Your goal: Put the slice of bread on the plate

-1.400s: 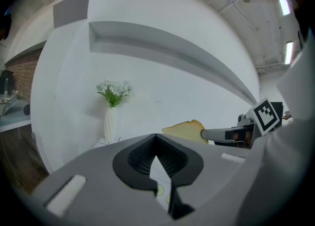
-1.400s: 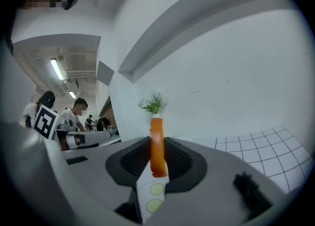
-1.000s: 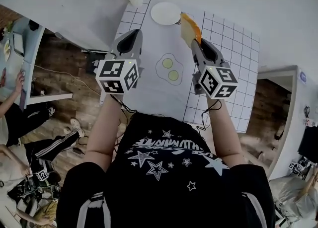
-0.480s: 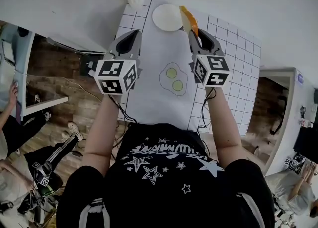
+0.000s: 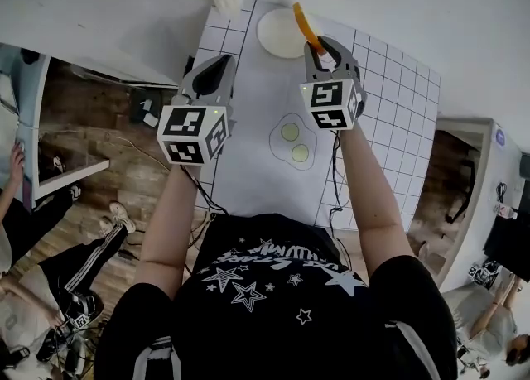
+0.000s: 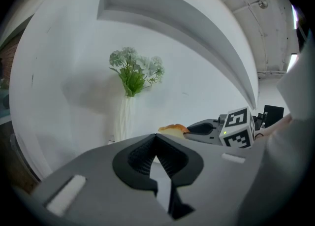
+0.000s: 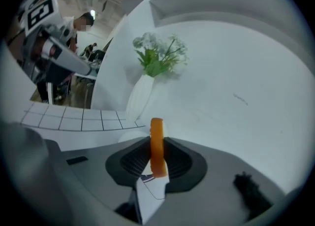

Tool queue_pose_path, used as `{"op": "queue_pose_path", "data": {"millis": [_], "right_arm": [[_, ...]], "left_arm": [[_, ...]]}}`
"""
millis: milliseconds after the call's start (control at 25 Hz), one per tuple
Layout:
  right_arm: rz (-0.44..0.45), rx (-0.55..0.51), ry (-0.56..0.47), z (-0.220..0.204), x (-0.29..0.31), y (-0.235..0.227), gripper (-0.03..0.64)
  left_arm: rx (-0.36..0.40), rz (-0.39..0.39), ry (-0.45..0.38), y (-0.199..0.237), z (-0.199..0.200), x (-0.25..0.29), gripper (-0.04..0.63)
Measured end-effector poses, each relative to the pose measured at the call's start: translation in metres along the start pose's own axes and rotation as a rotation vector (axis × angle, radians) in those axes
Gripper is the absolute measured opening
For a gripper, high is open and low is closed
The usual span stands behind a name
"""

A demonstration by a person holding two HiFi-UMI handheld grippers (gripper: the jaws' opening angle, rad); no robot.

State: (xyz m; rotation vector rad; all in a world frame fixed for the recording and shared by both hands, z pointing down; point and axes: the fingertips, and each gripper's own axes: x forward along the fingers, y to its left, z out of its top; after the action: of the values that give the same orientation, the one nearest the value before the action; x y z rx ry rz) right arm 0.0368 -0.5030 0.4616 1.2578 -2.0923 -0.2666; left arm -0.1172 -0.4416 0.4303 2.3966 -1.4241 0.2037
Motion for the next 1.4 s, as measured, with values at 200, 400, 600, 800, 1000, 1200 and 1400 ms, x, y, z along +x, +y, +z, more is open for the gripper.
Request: {"op": "queue_pose_path", "data": {"millis": [200,400,600,800,1000,1200,1400], "right_arm": [[0.023,-0.244,0.072,-0.011,0.035,0.023,0.087],[0.059,-0.383,0.105,-0.019,0.055,0.044,0.087],[0.124,-0.428,0.126,-0.03,0.059,0.062,0.092],[0.192,-0.372,0.138,-0.034,0.062,0.072,0.106],[0.262,-0.305,0.144,-0.036,0.064,0.079,0.127],[0.313,-0.295,0.172,-0.043,0.064,0.092,0.144],[0.295,-0.28,0.138,-0.033,0.058,0.092,0.147]], "left_arm": [[-0.026,0.009,0.006,0.01,-0.007,0.003,0.009],[-0.054,0.01,0.022,0.013,-0.015,0.007,0.009],[-0.057,0.001,0.034,0.01,-0.02,0.009,0.009],[-0.062,0.003,0.04,0.01,-0.022,0.009,0.009],[-0.063,0.006,0.038,0.01,-0.022,0.009,0.009],[-0.063,0.014,0.036,0.011,-0.021,0.006,0.009],[-0.059,0.024,0.031,0.013,-0.018,0.002,0.009]]}}
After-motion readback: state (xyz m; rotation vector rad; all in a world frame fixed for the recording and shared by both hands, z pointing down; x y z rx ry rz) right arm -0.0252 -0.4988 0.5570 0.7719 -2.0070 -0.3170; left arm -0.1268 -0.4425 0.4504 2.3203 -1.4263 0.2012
